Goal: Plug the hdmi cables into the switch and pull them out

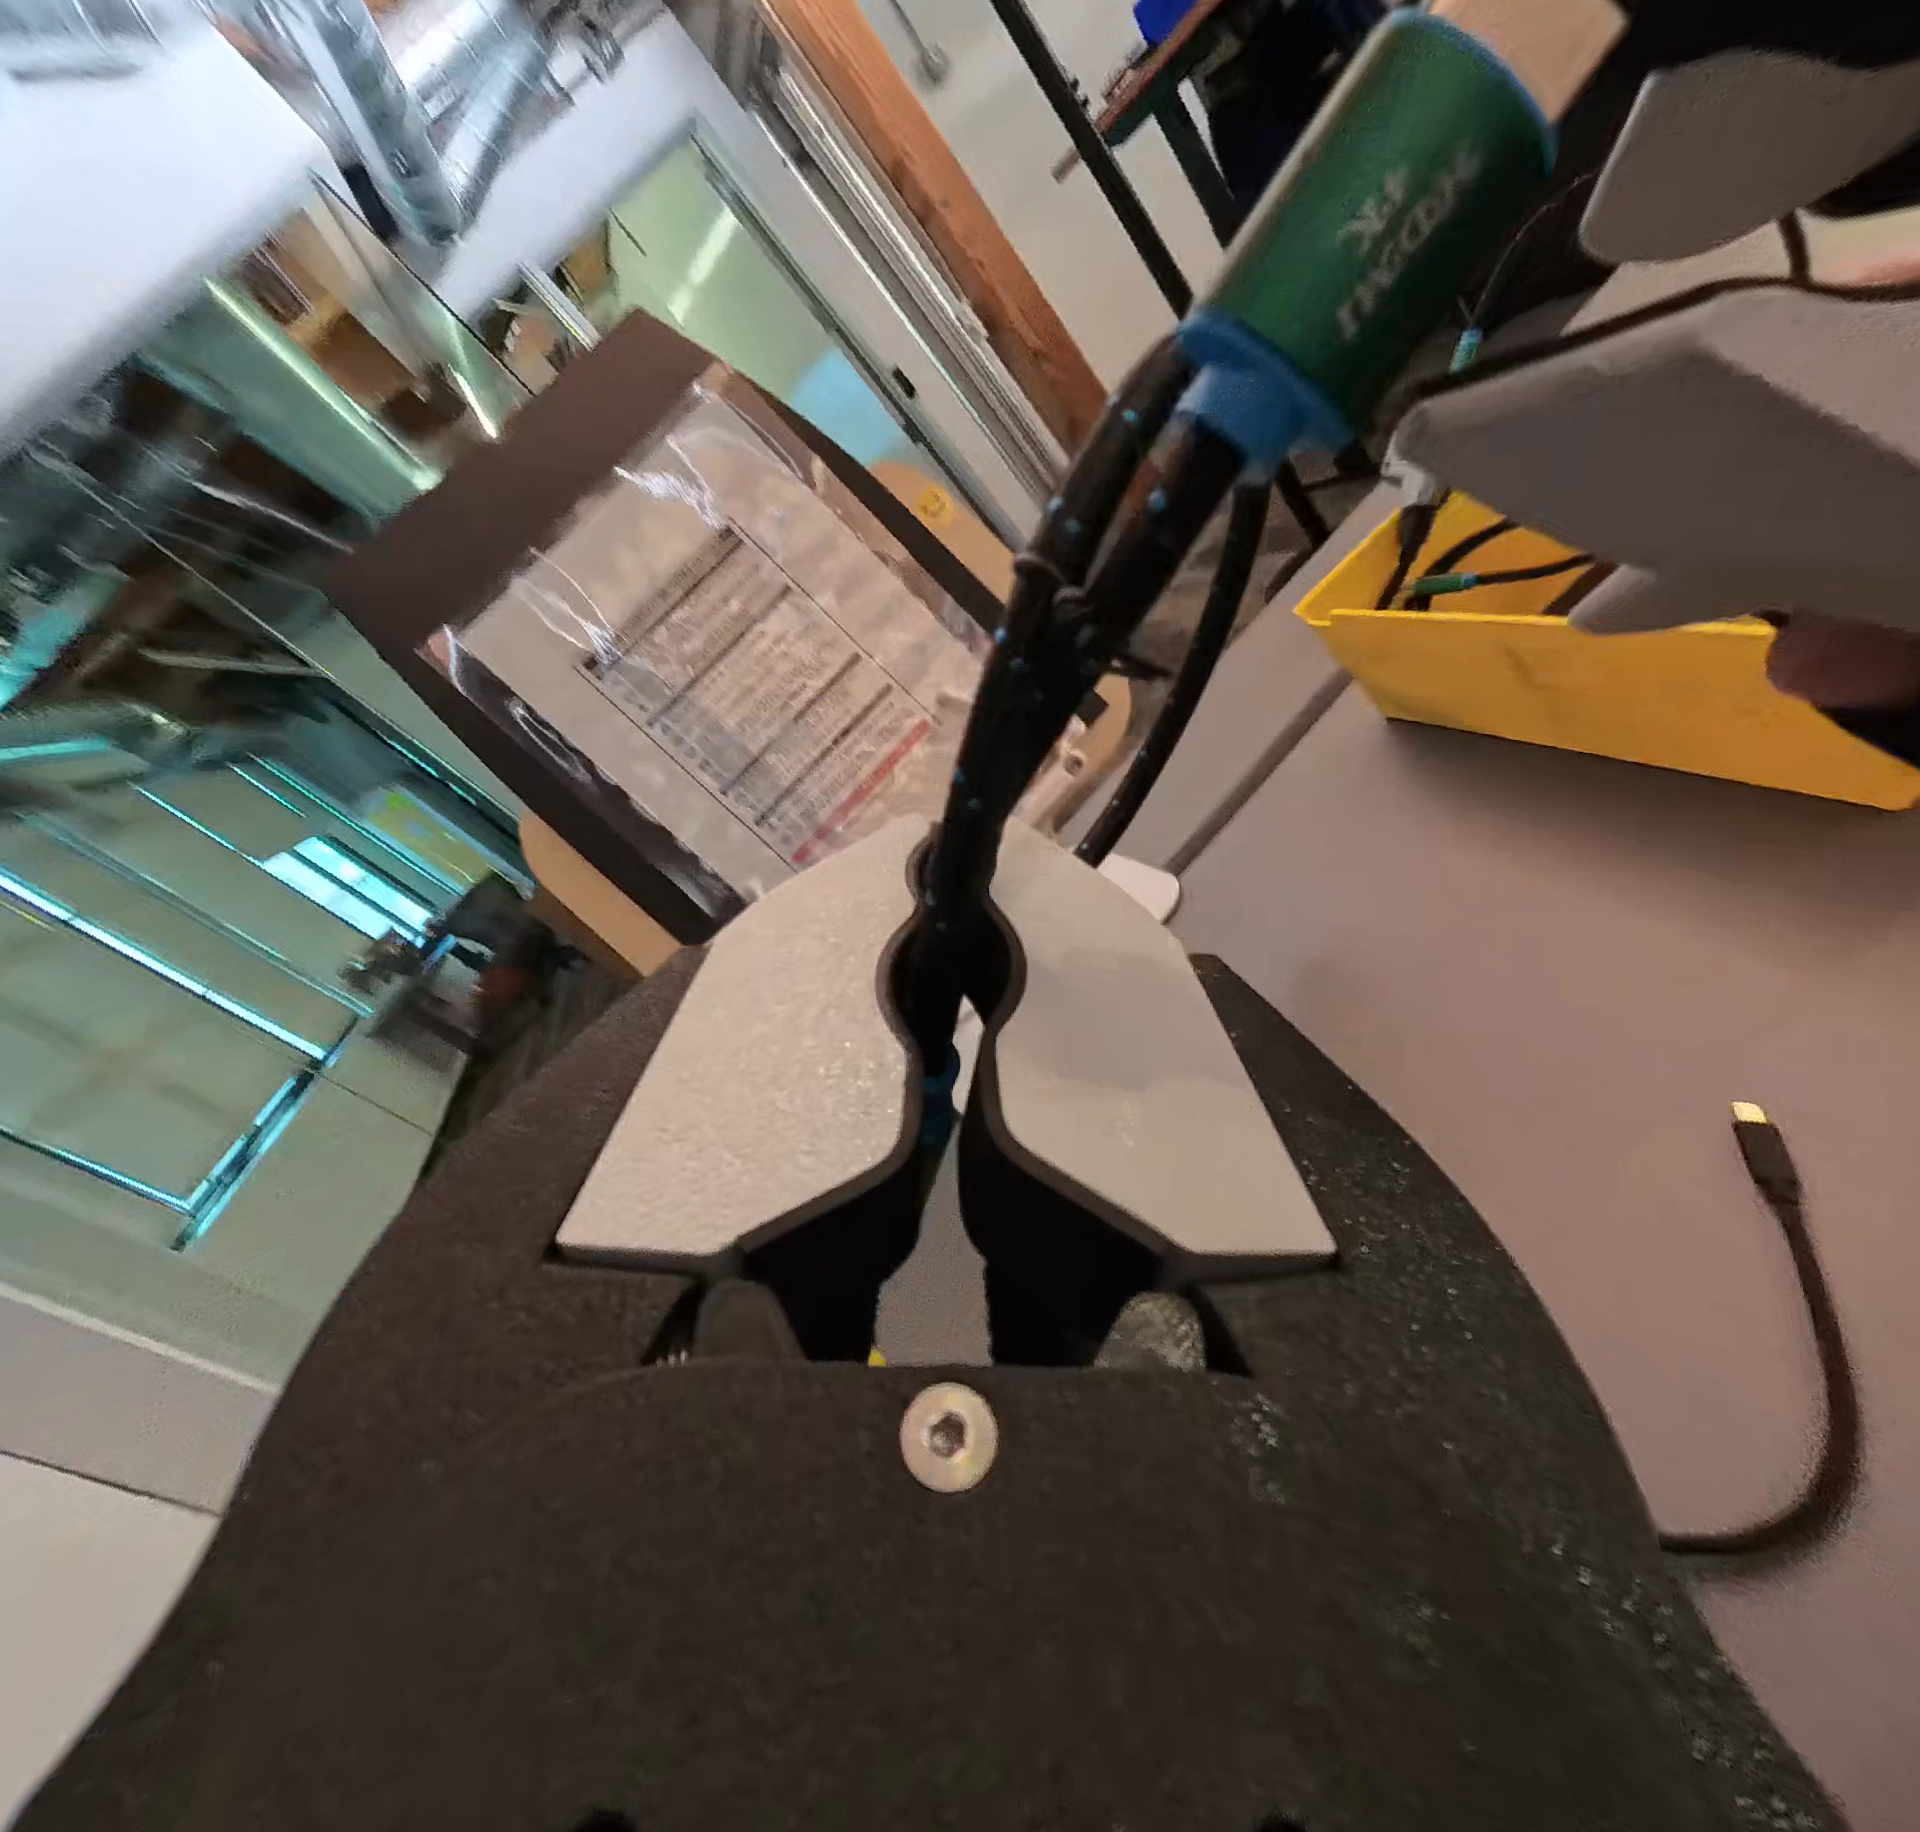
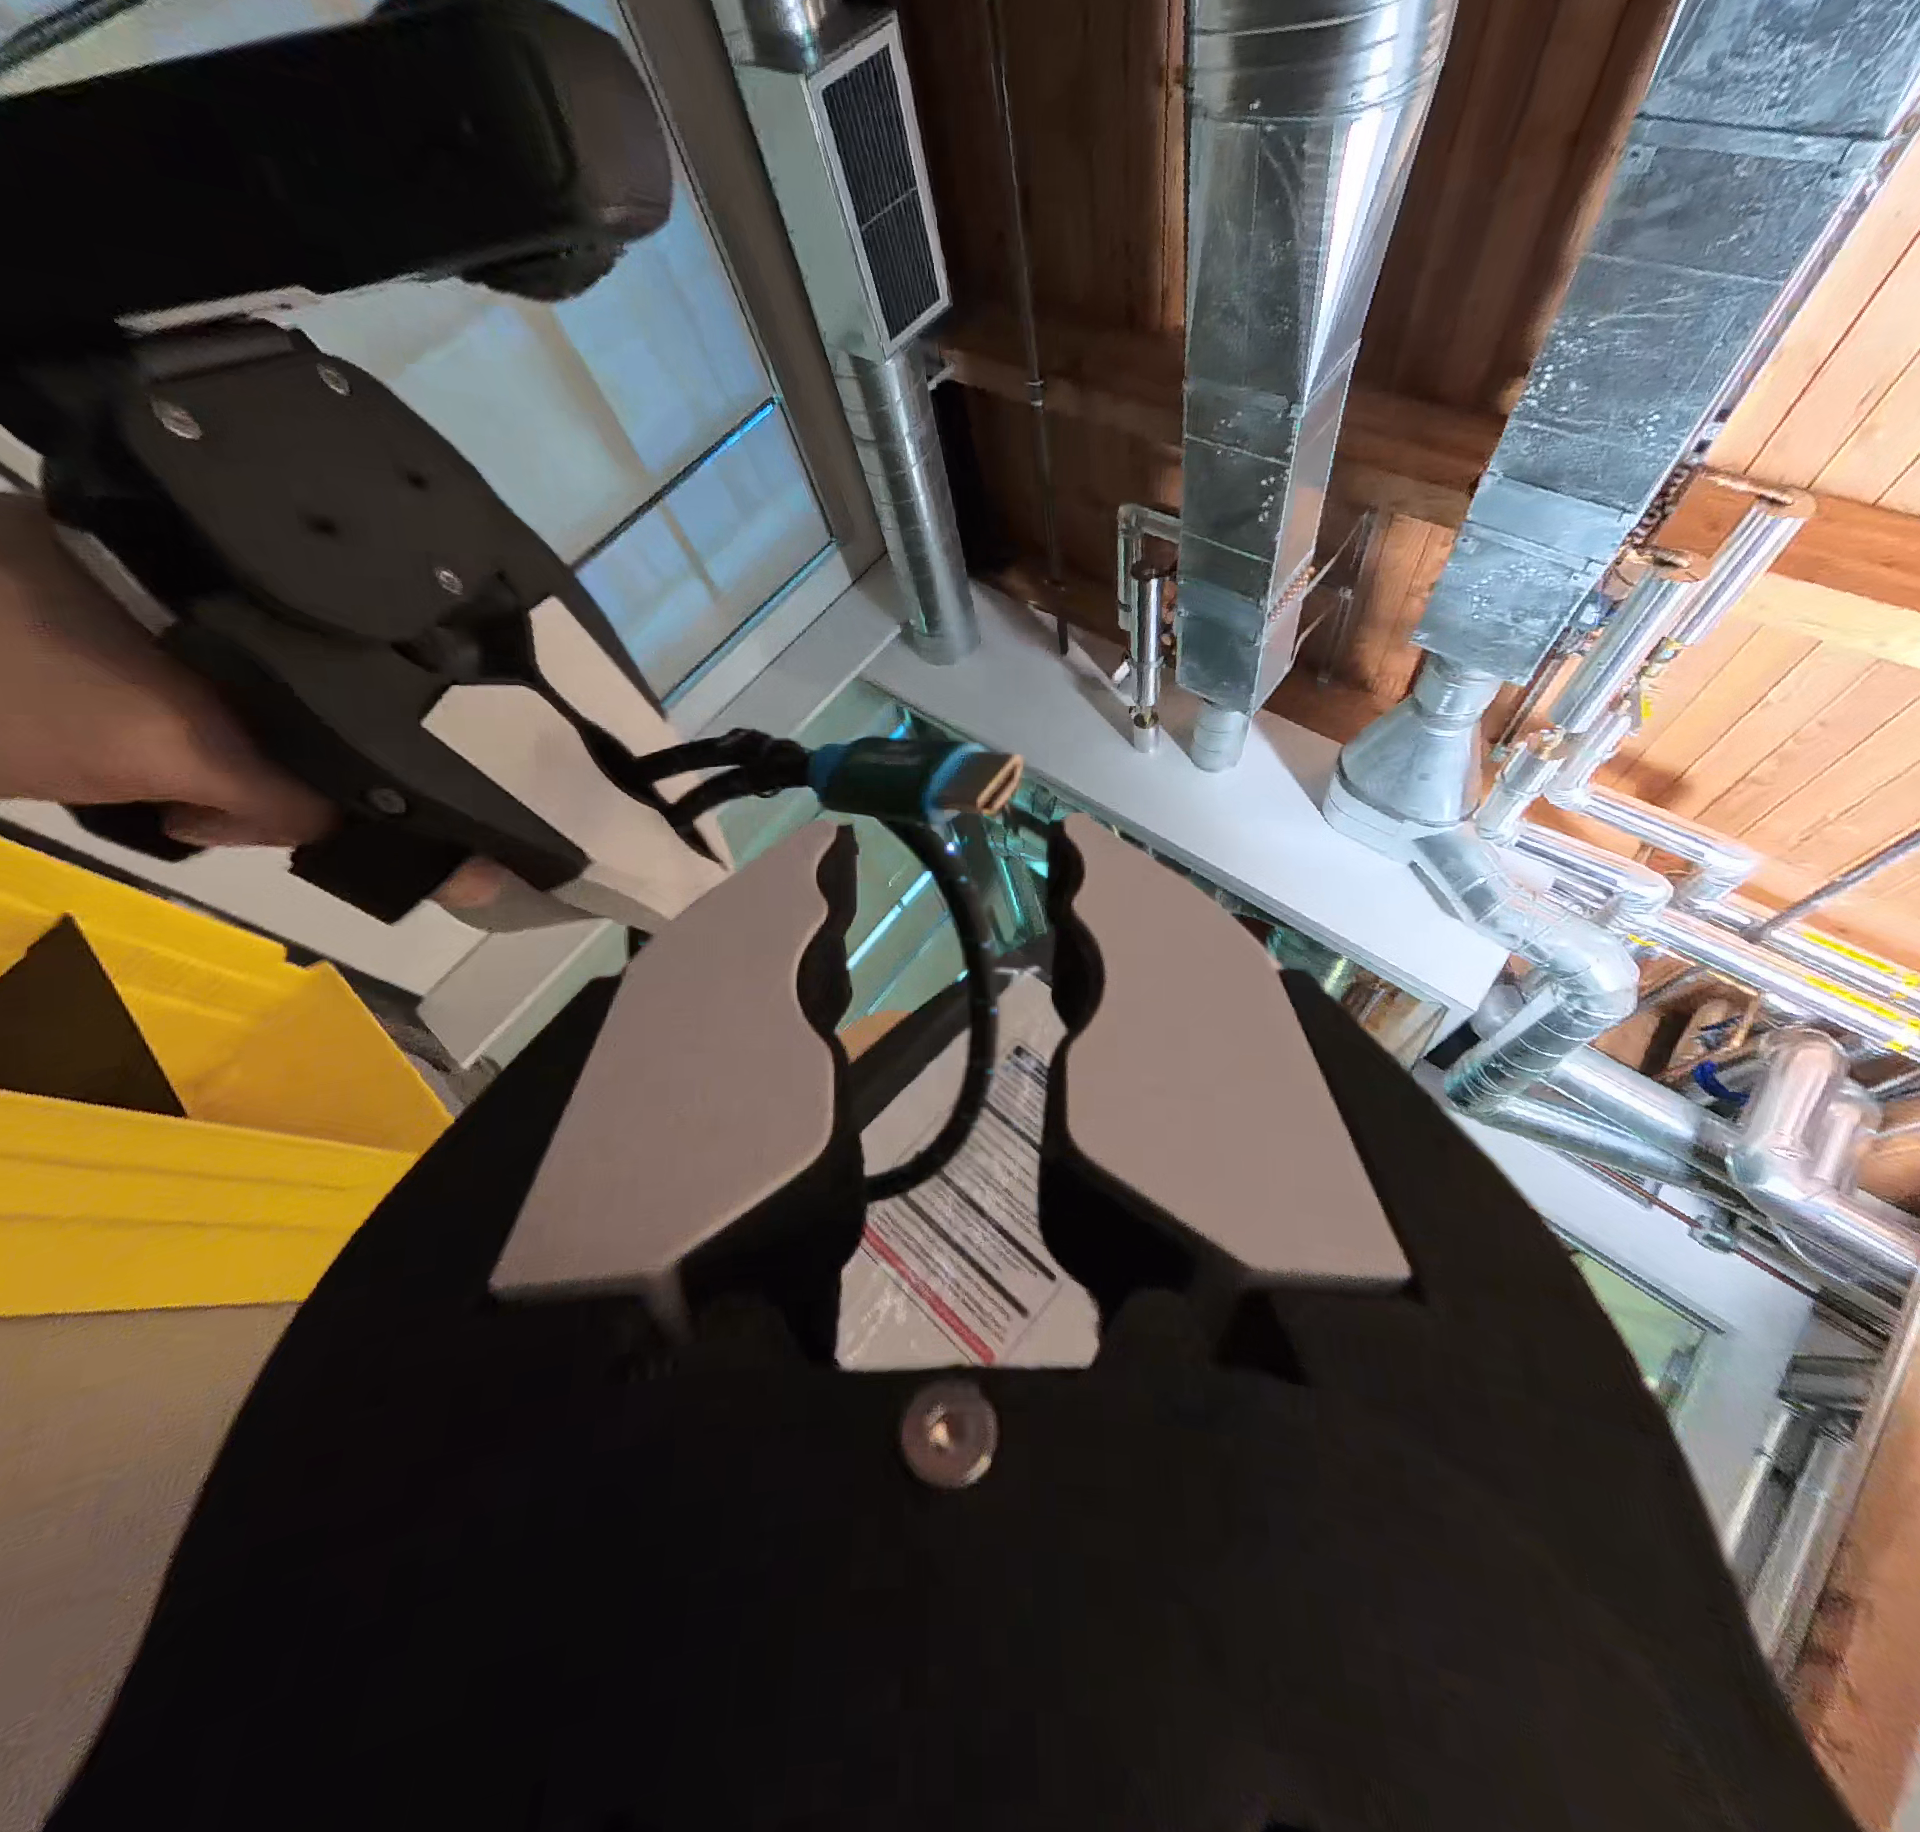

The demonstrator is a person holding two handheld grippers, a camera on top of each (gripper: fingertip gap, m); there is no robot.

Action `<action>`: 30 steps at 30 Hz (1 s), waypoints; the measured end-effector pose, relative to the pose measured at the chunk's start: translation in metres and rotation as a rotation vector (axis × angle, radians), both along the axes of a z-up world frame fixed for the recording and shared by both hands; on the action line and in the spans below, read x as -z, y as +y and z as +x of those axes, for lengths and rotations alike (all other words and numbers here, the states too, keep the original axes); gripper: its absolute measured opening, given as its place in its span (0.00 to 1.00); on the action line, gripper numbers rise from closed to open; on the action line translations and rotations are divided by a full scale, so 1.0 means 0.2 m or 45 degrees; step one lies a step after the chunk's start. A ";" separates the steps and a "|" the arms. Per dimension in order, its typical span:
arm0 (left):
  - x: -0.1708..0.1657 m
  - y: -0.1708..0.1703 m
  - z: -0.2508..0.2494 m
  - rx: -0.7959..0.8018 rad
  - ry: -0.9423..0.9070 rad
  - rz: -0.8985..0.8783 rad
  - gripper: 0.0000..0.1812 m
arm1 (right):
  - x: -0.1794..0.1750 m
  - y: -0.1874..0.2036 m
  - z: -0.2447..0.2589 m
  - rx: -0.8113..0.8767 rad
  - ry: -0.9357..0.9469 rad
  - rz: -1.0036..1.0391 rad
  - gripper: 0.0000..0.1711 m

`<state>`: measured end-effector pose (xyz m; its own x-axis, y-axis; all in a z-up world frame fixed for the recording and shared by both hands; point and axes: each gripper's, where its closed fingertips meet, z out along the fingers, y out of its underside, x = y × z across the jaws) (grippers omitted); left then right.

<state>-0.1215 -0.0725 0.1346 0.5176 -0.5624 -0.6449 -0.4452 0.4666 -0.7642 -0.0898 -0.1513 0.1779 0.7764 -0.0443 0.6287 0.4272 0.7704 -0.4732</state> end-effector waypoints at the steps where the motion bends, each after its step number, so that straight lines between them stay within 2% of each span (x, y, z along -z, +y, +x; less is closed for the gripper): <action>1: 0.01 0.01 -0.01 -0.011 0.016 -0.027 0.00 | -0.01 0.01 0.01 0.029 -0.006 0.001 0.23; 4: 0.09 0.05 0.00 -0.019 0.078 -0.142 0.00 | 0.00 0.00 -0.02 0.061 -0.125 0.028 0.27; 7: 0.20 0.07 0.02 0.001 0.176 -0.286 0.00 | 0.10 0.03 -0.12 0.087 -0.371 -0.050 0.21; 12: 0.33 0.10 0.04 -0.050 0.328 -0.357 0.00 | 0.27 0.22 -0.12 0.305 -0.599 -0.234 0.19; 16: 0.38 0.12 0.04 -0.069 0.373 -0.389 0.00 | 0.30 0.27 -0.09 0.384 -0.625 -0.277 0.16; 20: 0.43 0.12 0.05 -0.077 0.427 -0.415 0.00 | 0.34 0.29 -0.10 0.496 -0.751 -0.282 0.12; 24: 0.44 0.11 0.06 -0.067 0.439 -0.417 0.00 | 0.39 0.31 -0.10 0.466 -0.781 -0.375 0.10; 30: 0.43 0.10 0.06 -0.053 0.430 -0.402 0.00 | 0.38 0.31 -0.09 0.460 -0.739 -0.401 0.03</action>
<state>-0.1086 -0.0522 0.0484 0.3344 -0.7414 -0.5818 -0.7068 0.2111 -0.6752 -0.1078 -0.0887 0.1021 0.2880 0.0159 0.9575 0.8755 0.4006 -0.2700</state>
